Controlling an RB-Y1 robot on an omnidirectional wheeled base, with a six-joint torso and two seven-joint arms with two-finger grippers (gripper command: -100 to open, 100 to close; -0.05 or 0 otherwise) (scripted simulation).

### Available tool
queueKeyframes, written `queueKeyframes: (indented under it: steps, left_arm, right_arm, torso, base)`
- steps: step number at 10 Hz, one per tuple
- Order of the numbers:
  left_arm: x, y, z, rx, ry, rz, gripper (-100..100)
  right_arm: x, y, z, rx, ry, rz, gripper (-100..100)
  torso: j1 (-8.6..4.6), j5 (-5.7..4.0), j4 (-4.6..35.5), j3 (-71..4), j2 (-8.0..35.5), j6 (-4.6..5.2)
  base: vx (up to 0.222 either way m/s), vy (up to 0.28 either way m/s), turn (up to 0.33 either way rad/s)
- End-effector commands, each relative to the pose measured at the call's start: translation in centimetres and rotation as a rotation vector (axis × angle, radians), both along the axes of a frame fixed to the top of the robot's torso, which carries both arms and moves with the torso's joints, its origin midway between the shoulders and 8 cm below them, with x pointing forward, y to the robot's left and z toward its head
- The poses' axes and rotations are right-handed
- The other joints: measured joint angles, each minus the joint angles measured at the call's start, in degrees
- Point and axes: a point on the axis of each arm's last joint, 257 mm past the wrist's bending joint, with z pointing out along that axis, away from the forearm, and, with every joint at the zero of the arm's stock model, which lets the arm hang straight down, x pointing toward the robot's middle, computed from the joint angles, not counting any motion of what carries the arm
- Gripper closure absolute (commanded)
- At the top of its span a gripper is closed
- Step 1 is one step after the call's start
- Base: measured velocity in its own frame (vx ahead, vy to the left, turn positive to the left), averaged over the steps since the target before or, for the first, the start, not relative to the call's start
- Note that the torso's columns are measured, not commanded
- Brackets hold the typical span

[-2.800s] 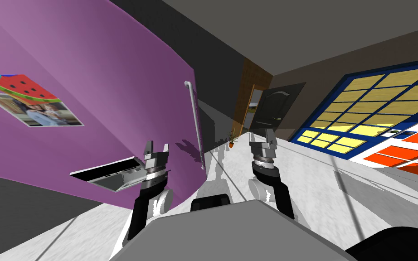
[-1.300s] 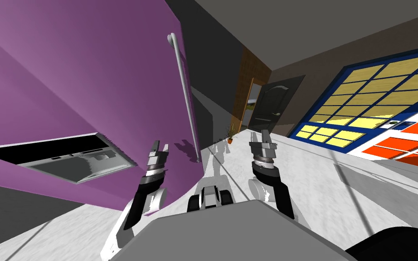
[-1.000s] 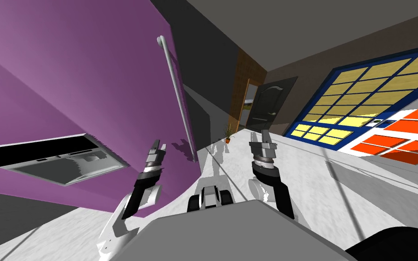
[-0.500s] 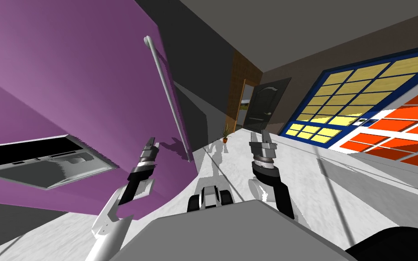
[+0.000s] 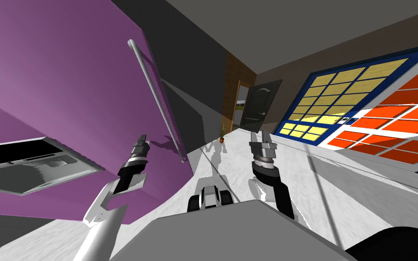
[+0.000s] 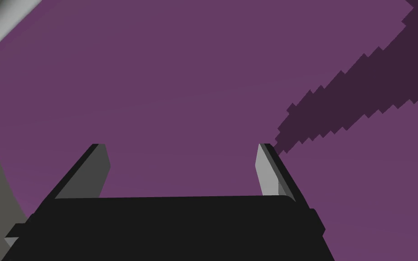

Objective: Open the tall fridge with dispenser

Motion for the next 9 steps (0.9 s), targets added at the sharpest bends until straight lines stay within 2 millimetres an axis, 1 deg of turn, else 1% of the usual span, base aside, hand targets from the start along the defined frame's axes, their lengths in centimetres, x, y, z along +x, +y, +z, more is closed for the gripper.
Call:
queueKeyframes:
  steps: [1,2,3,4,5,6,7,8,9]
  left_arm:
    - [0.5,3.7,1.6,0.000,-0.009,0.064,-100]
    - [0.7,4.3,0.8,-0.009,0.005,0.073,-100]
    - [1.1,6.9,1.5,-0.018,0.009,0.119,-100]
    - [0.9,7.2,1.6,-0.019,0.006,0.126,-100]
    - [1.1,9.7,2.1,-0.034,0.014,0.170,-100]
    - [0.9,10.0,2.5,-0.035,0.005,0.178,-100]
    - [0.9,12.6,2.8,-0.056,0.012,0.224,-100]
    - [0.8,12.8,3.3,-0.059,0.001,0.228,-100]
    - [0.8,15.3,3.7,-0.086,0.006,0.271,-100]
  right_arm:
    - [0.0,0.0,0.0,0.000,0.000,0.000,0]
    - [0.0,0.0,0.0,0.000,0.000,0.000,0]
    - [0.0,0.0,0.0,0.000,0.000,0.000,0]
    - [0.0,0.0,0.0,0.000,0.000,0.000,0]
    - [0.0,0.0,0.0,0.000,0.000,0.000,0]
    - [0.0,0.0,0.0,0.000,0.000,0.000,0]
    - [0.0,0.0,0.0,0.000,0.000,0.000,0]
    - [0.0,0.0,0.0,0.000,0.000,0.000,0]
    - [0.0,0.0,0.0,0.000,0.000,0.000,0]
  torso:
    - [0.25,0.10,-0.01,0.03,0.01,-0.03]
    - [0.33,-0.03,0.11,-0.14,-0.15,0.02]
    - [0.35,-0.03,0.08,-0.19,-0.22,-0.03]
    - [0.39,-0.04,0.10,-0.21,-0.24,-0.12]
    - [0.46,-0.14,0.19,-0.22,-0.23,-0.05]
    - [0.46,-0.17,0.20,-0.28,-0.31,-0.01]
    - [0.38,-0.09,0.11,-0.20,-0.23,-0.05]
    - [0.45,-0.22,0.21,-0.30,-0.33,0.00]
    - [0.55,-0.25,0.24,-0.31,-0.33,-0.02]
  base:
    - [-0.012,-0.095,-0.067]
    - [-0.024,-0.103,-0.033]
    - [-0.026,-0.127,-0.072]
    - [-0.022,-0.108,-0.008]
    - [-0.029,-0.137,-0.056]
    - [-0.007,-0.107,-0.034]
    - [-0.006,-0.142,-0.044]
    - [-0.007,-0.117,-0.023]
    - [-0.003,-0.128,-0.036]
